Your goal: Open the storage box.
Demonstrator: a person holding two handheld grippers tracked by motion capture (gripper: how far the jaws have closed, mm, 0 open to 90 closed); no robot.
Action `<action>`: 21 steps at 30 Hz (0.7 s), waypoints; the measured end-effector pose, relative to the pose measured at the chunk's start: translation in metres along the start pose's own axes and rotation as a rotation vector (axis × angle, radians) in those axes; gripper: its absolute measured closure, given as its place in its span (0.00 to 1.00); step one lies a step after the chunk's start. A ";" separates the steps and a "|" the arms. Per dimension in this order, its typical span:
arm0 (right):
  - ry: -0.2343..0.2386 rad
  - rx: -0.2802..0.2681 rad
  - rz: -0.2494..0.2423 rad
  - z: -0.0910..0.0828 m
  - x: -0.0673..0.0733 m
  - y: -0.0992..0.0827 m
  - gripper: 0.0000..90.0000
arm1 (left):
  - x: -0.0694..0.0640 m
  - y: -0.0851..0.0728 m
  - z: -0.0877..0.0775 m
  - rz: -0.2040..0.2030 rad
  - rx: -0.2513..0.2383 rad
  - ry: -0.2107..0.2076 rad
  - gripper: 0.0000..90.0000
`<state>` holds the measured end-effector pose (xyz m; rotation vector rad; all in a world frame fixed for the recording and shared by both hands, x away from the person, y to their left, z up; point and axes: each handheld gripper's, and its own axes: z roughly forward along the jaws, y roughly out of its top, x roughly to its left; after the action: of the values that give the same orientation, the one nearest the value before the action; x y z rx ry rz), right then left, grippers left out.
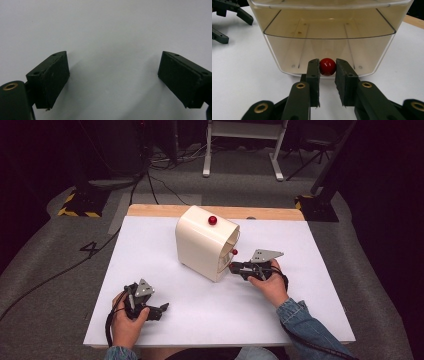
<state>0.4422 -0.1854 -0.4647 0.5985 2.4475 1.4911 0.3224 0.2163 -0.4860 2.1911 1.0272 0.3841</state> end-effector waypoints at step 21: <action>-0.020 0.003 0.007 -0.032 0.005 -0.009 0.83 | 0.000 0.001 0.000 0.006 0.004 0.003 0.12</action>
<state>0.4231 -0.2125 -0.4580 0.6205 2.4358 1.4771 0.3228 0.2164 -0.4855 2.1982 1.0241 0.3886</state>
